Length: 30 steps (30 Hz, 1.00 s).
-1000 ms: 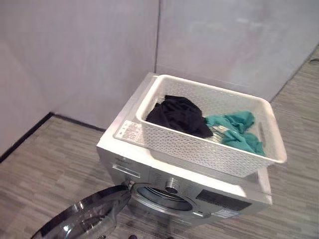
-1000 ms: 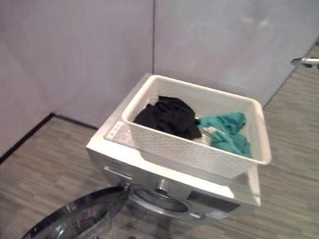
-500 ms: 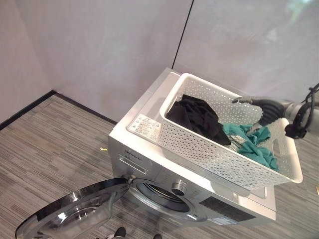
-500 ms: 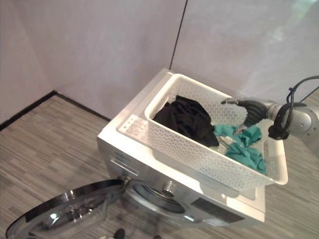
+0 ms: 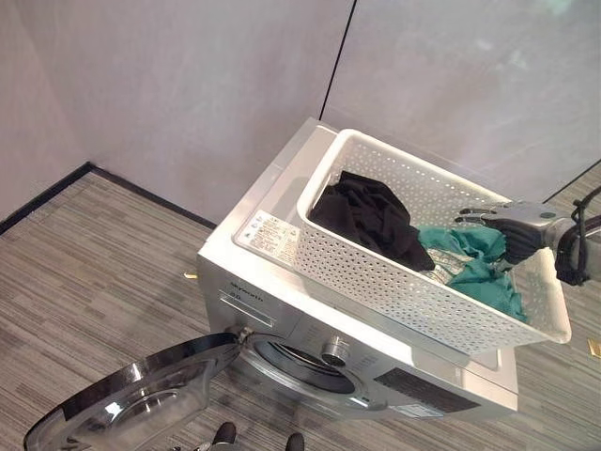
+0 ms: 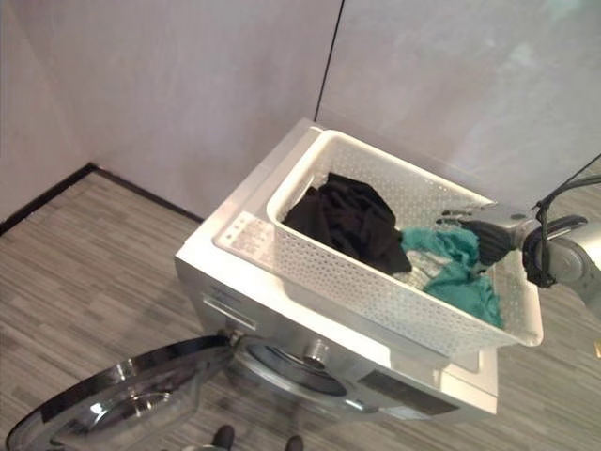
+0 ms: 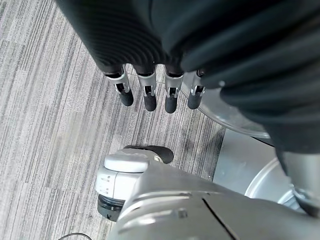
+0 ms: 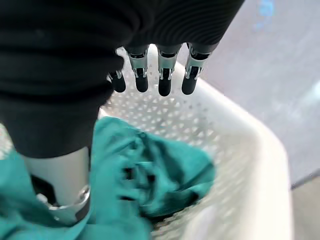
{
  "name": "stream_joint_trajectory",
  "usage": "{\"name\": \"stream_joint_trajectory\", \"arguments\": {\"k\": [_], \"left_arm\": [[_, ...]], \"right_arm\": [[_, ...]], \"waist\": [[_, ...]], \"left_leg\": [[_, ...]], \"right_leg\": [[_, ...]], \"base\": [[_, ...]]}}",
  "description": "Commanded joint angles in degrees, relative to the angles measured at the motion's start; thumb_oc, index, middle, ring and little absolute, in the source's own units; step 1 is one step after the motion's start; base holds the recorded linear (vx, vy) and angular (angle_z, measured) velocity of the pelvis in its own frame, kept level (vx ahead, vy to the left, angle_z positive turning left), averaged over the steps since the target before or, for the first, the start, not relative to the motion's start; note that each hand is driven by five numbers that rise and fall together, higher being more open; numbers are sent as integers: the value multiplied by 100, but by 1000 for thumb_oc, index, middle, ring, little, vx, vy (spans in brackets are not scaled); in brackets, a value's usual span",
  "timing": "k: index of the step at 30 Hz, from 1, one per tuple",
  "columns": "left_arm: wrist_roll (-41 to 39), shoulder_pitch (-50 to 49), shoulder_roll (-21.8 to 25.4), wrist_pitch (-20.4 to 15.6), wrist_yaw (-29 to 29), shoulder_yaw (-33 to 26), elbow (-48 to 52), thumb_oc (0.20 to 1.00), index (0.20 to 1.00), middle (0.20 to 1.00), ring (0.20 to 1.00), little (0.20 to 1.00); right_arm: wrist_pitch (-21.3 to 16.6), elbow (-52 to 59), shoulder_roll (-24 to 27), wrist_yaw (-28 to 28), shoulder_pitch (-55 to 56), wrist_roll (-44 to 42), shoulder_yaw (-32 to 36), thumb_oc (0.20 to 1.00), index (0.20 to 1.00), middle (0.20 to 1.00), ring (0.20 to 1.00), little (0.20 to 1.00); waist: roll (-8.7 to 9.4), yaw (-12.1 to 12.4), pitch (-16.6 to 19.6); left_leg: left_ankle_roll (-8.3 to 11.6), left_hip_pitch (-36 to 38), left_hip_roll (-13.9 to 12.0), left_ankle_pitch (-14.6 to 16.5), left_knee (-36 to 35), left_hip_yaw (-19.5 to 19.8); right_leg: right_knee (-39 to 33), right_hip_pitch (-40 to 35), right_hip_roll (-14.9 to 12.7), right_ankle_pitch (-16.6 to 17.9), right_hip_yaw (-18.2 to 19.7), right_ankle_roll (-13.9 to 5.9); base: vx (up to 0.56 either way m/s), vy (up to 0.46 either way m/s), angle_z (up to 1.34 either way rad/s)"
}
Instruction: Grab the laundry basket,head to the washer,open it,put in the laundry and shut it.
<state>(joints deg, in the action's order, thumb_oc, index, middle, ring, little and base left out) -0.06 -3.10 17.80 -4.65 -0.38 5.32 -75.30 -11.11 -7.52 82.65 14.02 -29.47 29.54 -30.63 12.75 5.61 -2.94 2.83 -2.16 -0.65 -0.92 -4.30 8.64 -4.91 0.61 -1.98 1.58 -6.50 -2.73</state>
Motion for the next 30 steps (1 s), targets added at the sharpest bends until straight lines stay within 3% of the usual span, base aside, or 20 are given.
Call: {"name": "stream_joint_trajectory", "arguments": {"k": [1,3,10,12,15,19,20,21,22,23,30], "left_arm": [[315,49,129,127,63,71,-399,1000,1000,1000,1000,1000],[286,52,104,127,100,44,-412,1000,1000,1000,1000,1000],[10,158,1,71,73,105,-385,1000,1000,1000,1000,1000],[-12,167,5,69,63,114,-380,1000,1000,1000,1000,1000],[-130,248,68,56,40,46,-321,1000,1000,1000,1000,1000],[-170,335,121,68,122,-14,-335,1000,1000,1000,1000,1000],[-178,386,141,96,185,-17,-355,1000,1000,1000,1000,1000],[-181,410,146,103,226,-16,-372,1000,1000,1000,1000,1000],[-181,412,145,103,226,-22,-374,1000,1000,1000,1000,1000],[-198,431,135,130,298,-13,-413,1000,1000,1000,1000,1000],[-147,388,83,120,287,148,-418,1000,1000,1000,1000,1000]], "right_arm": [[-54,-196,-49,-662,-769,1267,-566,1000,1000,1000,1000,1000],[-83,-162,-208,-577,-1151,1180,-970,1000,1000,1000,1000,1000],[15,116,-870,237,-801,-377,-981,1000,1000,1000,1000,1000],[31,168,-890,395,-793,-546,-1063,1000,1000,1000,1000,1000],[-23,532,-807,878,-1106,-607,-1815,1000,1000,1000,1000,1000],[29,497,-926,908,-1552,-357,-2235,1000,1000,1000,1000,1000],[87,466,-1040,844,-1802,-212,-2321,922,922,922,922,922],[135,426,-1134,812,-1877,-163,-2294,746,746,746,746,746],[136,419,-1143,809,-1894,-161,-2308,429,429,429,429,429],[234,270,-1262,647,-2004,-10,-2192,200,200,200,200,200],[460,-778,-1427,25,-1833,-133,-1418,200,200,200,200,200]], "waist": [[126,223,122],[110,213,85],[114,242,-85],[127,253,-102],[189,316,-208],[205,318,-260],[204,321,-294],[199,325,-307],[200,321,-306],[159,296,-309],[38,214,-115]], "left_leg": [[6,-279,-199,-69,-70,-118],[2,-303,-193,-78,-70,-147],[-15,-491,-151,-145,-70,-126],[-15,-513,-146,-149,-70,-123],[-7,-633,-128,-174,-70,-120],[2,-719,-120,-202,-70,-132],[1,-759,-106,-214,-70,-138],[-1,-771,-104,-218,-70,-145],[-1,-773,-105,-219,-70,-149],[-8,-762,-107,-214,-70,-174],[-25,-555,-128,-148,-70,-177]], "right_leg": [[234,-141,-342,-255,98,-553],[211,-109,-345,-217,135,-558],[102,24,-359,-105,133,-560],[84,39,-365,-90,134,-563],[40,142,-369,-23,142,-575],[15,215,-372,19,179,-572],[5,261,-370,47,200,-572],[3,278,-365,52,210,-571],[3,281,-365,53,214,-571],[8,300,-361,51,243,-564],[48,120,-348,-60,249,-536]], "base": [[-13,9,-17],[-25,6,-25],[-19,5,-2],[1,1,-2],[-9,-3,-3],[-3,2,-1],[-11,6,-8],[-6,5,-16],[11,9,-18],[12,13,-16],[20,-7,-1]]}}
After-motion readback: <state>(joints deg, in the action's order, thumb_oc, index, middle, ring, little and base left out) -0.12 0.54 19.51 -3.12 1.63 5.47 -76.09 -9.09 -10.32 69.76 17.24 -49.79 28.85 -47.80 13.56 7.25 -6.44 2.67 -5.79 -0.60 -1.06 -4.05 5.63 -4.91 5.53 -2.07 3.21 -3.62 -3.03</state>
